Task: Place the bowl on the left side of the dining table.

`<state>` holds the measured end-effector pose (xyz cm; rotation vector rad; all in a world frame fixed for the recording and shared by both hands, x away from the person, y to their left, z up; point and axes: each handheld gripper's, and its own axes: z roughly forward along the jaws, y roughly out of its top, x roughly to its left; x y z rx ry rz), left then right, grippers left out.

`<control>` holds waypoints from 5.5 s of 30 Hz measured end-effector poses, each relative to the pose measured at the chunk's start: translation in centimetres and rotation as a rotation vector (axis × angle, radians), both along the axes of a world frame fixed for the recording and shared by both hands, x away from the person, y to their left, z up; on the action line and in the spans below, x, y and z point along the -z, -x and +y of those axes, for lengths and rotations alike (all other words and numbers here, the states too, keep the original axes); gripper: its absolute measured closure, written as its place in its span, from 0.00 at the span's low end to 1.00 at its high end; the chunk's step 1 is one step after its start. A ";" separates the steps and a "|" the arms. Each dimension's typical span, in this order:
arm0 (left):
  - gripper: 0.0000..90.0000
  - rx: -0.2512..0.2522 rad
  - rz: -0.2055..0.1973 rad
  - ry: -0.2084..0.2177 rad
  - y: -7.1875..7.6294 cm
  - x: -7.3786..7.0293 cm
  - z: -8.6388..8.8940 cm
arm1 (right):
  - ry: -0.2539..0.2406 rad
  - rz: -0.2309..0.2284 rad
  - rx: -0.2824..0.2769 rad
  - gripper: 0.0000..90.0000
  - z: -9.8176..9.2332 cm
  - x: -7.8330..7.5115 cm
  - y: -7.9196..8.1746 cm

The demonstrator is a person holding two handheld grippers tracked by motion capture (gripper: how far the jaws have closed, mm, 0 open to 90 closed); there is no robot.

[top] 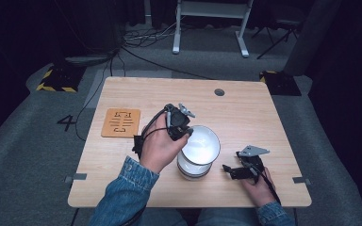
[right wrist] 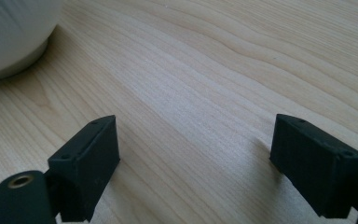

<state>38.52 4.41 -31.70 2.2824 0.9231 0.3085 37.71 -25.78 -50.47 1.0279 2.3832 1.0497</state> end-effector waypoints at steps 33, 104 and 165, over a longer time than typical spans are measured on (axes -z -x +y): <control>0.91 -0.134 0.011 0.005 -4.1 -2.3 4.4 | 0.005 0.002 0.004 0.17 0.0 0.0 0.0; 0.91 -0.638 0.159 0.097 -15.8 0.2 17.3 | -0.009 0.002 0.031 0.17 0.3 0.0 0.0; 0.91 -0.905 0.295 0.152 -14.9 11.5 25.4 | -0.007 0.004 0.031 0.17 0.3 0.0 0.0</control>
